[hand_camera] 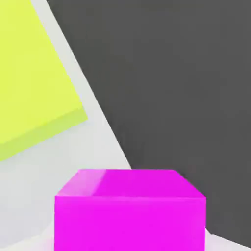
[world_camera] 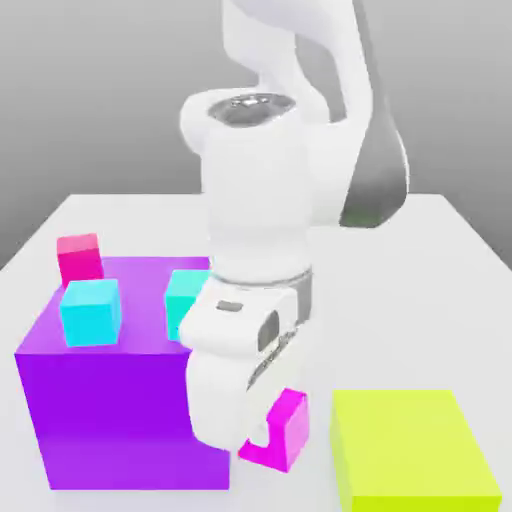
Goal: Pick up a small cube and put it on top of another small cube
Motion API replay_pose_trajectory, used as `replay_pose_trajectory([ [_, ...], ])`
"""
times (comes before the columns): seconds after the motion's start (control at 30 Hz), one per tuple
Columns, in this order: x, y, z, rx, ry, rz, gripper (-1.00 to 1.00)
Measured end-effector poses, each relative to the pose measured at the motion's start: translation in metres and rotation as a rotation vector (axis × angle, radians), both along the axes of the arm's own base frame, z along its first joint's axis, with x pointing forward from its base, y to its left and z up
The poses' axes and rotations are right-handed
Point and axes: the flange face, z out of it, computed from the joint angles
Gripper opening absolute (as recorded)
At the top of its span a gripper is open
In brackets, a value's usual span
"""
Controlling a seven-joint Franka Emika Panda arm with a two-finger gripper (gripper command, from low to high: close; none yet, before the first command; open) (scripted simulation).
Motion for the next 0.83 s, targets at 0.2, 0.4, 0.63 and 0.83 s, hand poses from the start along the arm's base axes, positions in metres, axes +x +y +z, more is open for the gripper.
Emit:
replay_pose_trajectory([
  [0.2,-0.047,-0.088,0.066,0.029,0.063,-0.225,-1.00],
  [0.4,-0.136,-0.172,0.108,0.013,0.166,-0.537,-1.00],
  [0.63,-0.196,-0.180,0.113,-0.026,0.180,-0.741,-1.00],
  [0.83,-0.197,-0.178,0.076,-0.027,0.178,-0.744,1.00],
])
